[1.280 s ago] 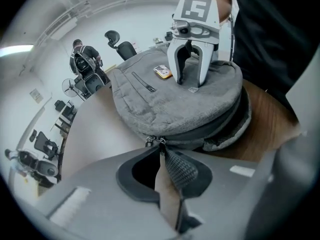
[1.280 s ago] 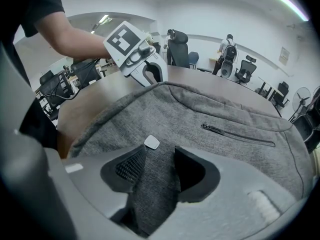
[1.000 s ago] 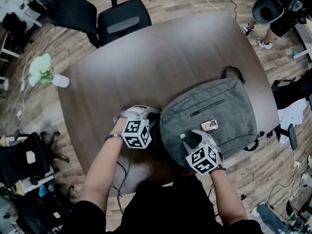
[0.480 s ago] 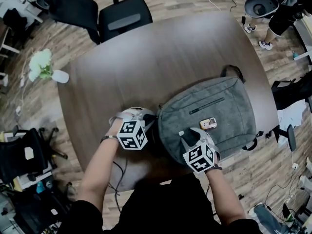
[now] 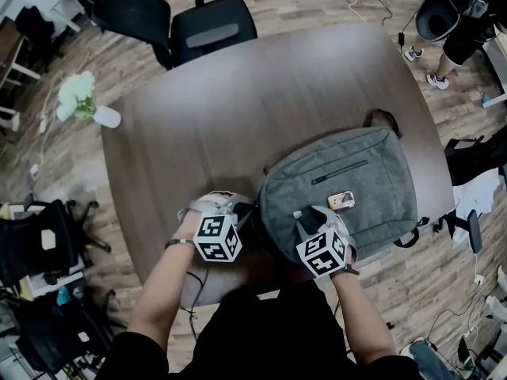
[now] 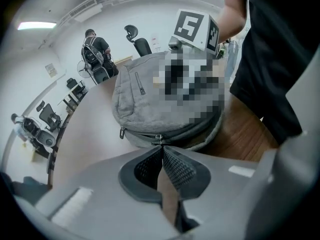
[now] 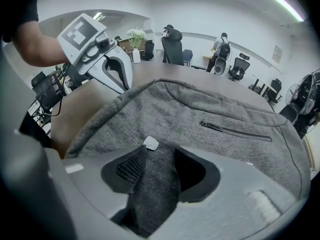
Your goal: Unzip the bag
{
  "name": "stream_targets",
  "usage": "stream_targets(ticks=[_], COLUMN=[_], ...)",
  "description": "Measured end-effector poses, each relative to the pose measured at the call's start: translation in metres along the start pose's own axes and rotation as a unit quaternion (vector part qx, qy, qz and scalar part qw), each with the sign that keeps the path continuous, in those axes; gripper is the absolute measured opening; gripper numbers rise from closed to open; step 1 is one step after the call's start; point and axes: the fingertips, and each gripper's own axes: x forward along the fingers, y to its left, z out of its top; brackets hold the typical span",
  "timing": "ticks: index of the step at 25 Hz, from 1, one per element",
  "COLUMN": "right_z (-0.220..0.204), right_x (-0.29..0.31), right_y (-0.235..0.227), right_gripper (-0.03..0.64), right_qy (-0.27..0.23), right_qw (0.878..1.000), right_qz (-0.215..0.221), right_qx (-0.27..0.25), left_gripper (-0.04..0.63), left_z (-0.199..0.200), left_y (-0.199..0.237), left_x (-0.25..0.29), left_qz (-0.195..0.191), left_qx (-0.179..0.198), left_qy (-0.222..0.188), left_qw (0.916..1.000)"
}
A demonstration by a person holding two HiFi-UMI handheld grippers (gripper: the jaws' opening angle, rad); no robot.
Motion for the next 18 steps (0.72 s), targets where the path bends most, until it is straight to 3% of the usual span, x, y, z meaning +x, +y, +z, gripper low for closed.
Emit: stream_targets(ticks=[4, 9, 13, 18], right_z=[0.000, -0.003, -0.002, -0.003], right_x=[0.000, 0.001, 0.004, 0.003], right_y=[-0.001, 0.000, 0.001, 0.000], right_gripper=[0.178, 0.178, 0.178, 0.178], right_qy=[-0.003, 0.008, 0.026, 0.013], right_qw=[1.000, 1.000, 0.999, 0.999], right_qz=[0.002, 0.012, 0.019, 0.027], right_qx=[-0.005, -0.010, -0.015, -0.028], left_gripper=[0.026, 0.028, 0.028, 0.029], left_z=[0.004, 0.008, 0.007, 0.015], left_y=[-0.013, -0.027, -0.042, -0.061], left_x=[-0.002, -0.006, -0.007, -0.007], left_qz=[0.000, -0.002, 0.028, 0.055], left_qx=[-0.037, -0.131, -0.150, -0.194], left_qy=[0.003, -0.012, 0.005, 0.014], left_qw=[0.9993, 0.9912, 0.9883, 0.9793])
